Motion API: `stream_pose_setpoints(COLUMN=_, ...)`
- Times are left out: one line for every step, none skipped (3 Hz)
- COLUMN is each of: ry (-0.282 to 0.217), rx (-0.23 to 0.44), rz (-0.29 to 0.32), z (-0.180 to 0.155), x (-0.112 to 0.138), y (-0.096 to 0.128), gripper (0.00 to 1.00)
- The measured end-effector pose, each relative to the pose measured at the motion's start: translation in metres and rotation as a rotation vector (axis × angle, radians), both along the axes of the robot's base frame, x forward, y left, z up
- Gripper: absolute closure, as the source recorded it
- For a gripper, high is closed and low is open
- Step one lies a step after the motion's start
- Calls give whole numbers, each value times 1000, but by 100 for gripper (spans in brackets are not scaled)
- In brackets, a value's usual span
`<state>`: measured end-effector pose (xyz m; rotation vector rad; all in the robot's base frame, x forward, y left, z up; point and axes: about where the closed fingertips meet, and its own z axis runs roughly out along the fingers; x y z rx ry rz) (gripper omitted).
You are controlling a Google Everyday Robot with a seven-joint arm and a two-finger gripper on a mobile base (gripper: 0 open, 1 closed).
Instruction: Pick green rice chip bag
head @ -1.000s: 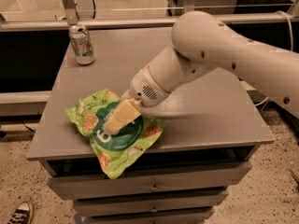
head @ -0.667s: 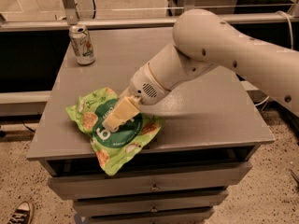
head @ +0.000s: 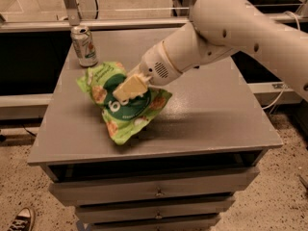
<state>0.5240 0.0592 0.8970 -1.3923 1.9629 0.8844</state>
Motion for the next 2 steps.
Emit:
stream_pose_setpoints(ry=-52, rx=74, rz=-31, z=33, x=26, y=-13, gripper=100)
stream_pose_setpoints(ry=-66, rx=85, rz=-33, z=42, x=29, y=-13, gripper=100)
